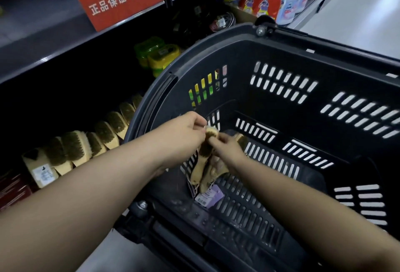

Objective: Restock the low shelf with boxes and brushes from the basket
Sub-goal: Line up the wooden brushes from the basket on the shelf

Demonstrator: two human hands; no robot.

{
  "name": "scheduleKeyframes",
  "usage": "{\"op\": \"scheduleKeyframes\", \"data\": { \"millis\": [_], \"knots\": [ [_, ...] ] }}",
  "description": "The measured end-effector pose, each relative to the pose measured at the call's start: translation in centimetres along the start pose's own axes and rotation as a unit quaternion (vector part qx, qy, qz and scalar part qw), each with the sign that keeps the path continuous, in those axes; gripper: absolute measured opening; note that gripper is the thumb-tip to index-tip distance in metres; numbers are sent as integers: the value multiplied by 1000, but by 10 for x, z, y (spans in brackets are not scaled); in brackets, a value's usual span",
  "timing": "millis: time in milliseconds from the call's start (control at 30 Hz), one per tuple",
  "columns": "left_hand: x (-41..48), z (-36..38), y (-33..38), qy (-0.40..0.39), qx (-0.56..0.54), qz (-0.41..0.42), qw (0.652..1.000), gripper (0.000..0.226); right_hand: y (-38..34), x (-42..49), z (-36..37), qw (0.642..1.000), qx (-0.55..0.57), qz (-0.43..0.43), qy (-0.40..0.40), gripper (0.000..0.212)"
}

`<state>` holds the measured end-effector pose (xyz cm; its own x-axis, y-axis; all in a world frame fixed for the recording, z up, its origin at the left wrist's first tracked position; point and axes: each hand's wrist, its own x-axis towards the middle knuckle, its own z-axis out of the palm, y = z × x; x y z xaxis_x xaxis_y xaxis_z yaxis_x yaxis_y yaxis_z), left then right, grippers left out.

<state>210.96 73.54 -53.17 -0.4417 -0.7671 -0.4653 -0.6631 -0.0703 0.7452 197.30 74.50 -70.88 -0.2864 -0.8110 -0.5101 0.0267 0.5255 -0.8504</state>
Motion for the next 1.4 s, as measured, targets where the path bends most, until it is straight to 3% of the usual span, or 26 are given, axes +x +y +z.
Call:
{"op": "scheduleKeyframes", "data": {
  "millis": [100,200,333,400,500,567,600,667,700,767,800,900,1067,1133,1233,1267,1333,1400],
  "knots": [
    [3,-1,4,21,2,-1,1000,41,-33,-17,-25,973,209,17,-99,25],
    [3,-3,7,24,-15,-15,999,46,-65,-36,-42,882,440,8,-171,39],
    [-5,-4,13,-86,-124,-48,987,20,-97,-55,-45,823,535,-12,-189,45],
    [-7,-5,12,-133,-138,-41,981,19,-104,-59,-42,809,557,-18,-188,45],
    [-8,-6,10,-145,-116,-22,982,11,-103,-55,-37,800,565,-28,-199,43],
    [-9,-7,10,-116,-92,-20,989,4,-94,-45,-34,830,526,-34,-180,35],
    [-9,-7,10,-100,-81,-21,991,4,-87,-37,-32,874,466,-28,-137,30],
    [-9,-7,9,-78,-81,-23,993,7,-67,-16,-29,978,207,-3,-30,23],
    [-9,-6,9,-70,-87,-23,993,8,-56,-6,-26,999,49,12,-4,21],
    [-8,-5,9,-55,-103,-19,993,7,-36,12,-18,979,-196,47,-7,36],
    [-8,-5,9,-46,-107,-16,993,5,-27,19,-14,963,-261,64,-14,49],
    [-5,-4,8,-18,-95,3,995,6,-14,32,6,957,-281,64,-29,67],
    [-3,-6,8,-6,-112,29,993,5,-3,43,20,963,-265,50,16,64],
    [-2,-6,7,3,-110,37,993,9,-7,38,11,976,-215,45,6,58],
    [0,-6,5,18,-128,28,991,14,-31,19,-9,997,45,35,-43,24],
    [2,-6,5,18,-135,17,991,16,-42,11,-17,987,147,35,-61,12],
    [4,-7,3,20,-146,-6,989,16,-65,-6,-36,943,312,20,-112,25],
    [6,-7,3,27,-148,-11,989,17,-86,-22,-52,898,405,-5,-171,41]
  ]
}}
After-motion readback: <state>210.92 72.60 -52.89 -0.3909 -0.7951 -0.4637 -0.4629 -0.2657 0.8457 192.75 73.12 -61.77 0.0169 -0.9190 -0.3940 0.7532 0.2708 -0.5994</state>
